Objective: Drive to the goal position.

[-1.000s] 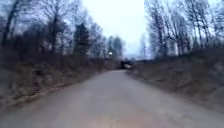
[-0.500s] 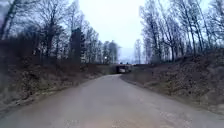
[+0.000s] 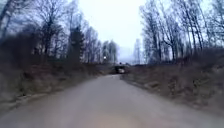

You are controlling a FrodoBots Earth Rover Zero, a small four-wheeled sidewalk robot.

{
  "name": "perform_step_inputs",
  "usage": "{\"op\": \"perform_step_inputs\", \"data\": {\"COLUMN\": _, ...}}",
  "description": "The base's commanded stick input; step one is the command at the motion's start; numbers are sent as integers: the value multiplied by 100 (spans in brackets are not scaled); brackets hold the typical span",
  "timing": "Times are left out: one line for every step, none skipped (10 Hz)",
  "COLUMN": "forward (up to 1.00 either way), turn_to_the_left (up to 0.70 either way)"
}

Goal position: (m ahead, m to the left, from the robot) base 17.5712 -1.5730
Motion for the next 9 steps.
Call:
{"op": "perform_step_inputs", "data": {"forward": 100, "turn_to_the_left": 0}}
{"op": "perform_step_inputs", "data": {"forward": 100, "turn_to_the_left": 0}}
{"op": "perform_step_inputs", "data": {"forward": 100, "turn_to_the_left": 0}}
{"op": "perform_step_inputs", "data": {"forward": 100, "turn_to_the_left": 0}}
{"op": "perform_step_inputs", "data": {"forward": 100, "turn_to_the_left": 0}}
{"op": "perform_step_inputs", "data": {"forward": 100, "turn_to_the_left": 0}}
{"op": "perform_step_inputs", "data": {"forward": 100, "turn_to_the_left": 23}}
{"op": "perform_step_inputs", "data": {"forward": 100, "turn_to_the_left": 40}}
{"op": "perform_step_inputs", "data": {"forward": 100, "turn_to_the_left": 40}}
